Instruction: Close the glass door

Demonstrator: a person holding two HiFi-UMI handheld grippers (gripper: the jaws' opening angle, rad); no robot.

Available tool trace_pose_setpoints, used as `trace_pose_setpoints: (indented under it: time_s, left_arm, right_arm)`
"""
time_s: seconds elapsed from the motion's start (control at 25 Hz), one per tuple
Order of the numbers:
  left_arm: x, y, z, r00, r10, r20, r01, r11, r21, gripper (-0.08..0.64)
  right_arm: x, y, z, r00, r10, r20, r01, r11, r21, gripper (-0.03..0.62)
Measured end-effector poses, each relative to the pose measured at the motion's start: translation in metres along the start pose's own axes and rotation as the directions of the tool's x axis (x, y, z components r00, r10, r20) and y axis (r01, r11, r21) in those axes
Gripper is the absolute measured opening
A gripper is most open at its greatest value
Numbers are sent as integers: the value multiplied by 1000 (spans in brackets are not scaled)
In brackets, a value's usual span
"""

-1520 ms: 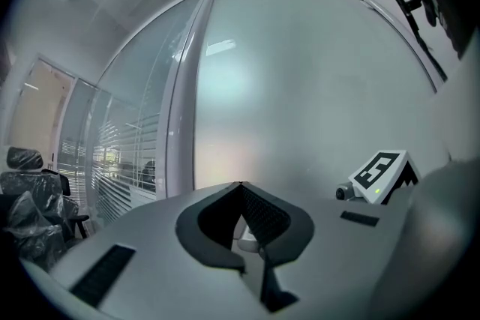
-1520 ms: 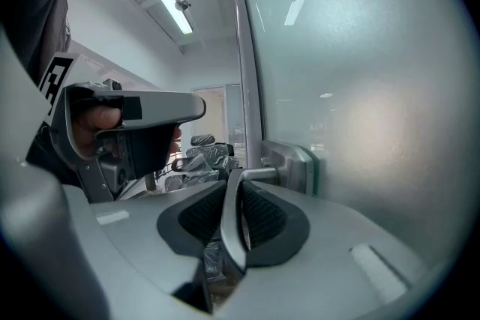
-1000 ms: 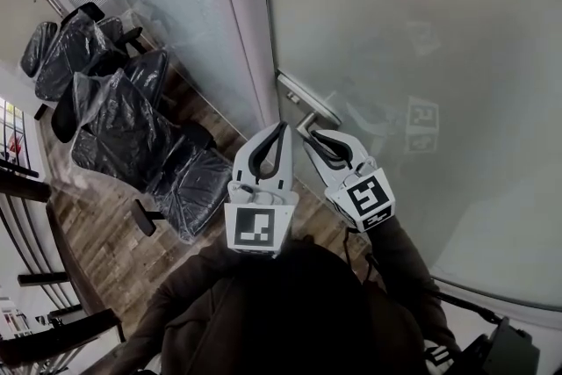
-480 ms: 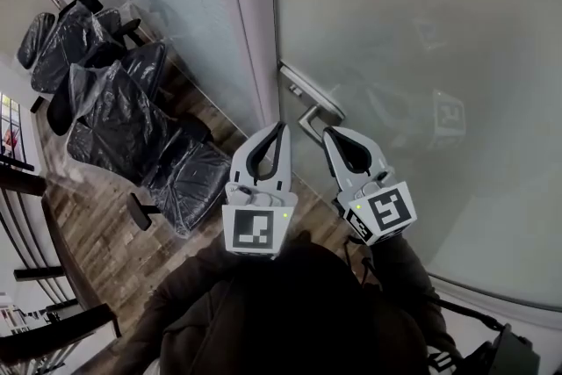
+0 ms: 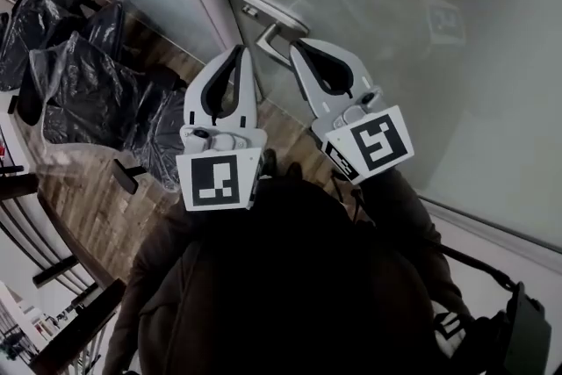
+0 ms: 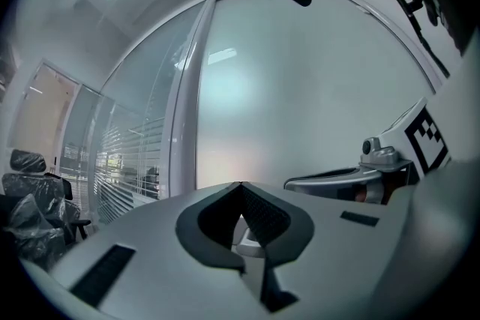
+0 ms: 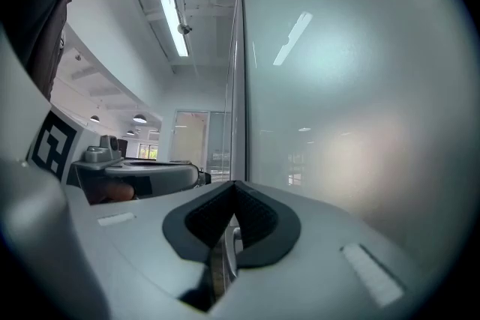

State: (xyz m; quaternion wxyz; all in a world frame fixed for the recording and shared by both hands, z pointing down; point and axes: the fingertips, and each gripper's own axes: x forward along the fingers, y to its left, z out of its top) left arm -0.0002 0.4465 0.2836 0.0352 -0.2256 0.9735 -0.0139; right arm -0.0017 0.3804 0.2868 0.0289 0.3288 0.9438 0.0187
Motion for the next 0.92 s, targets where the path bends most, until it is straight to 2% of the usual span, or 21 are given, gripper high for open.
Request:
trace_pose_setpoints:
  time_s: [0.24,0.4,0.92]
  left_arm:
    - [3,-7,4,999,-4,36,4,1000,-8,-3]
    - [2,-13,0,999,-22,28,23,1000,-5,-3]
    - [1,-12,1,999,-14,33,15,1000,-14,-3]
  right_arm:
    - [-8,-3,0,1000,-19,2,19,1000,5,2]
    - [-13,-4,-1,1000,-30,1,30,1000,6,1]
    - [-14,-2,-1,999,-35,3,35,999,-4,0]
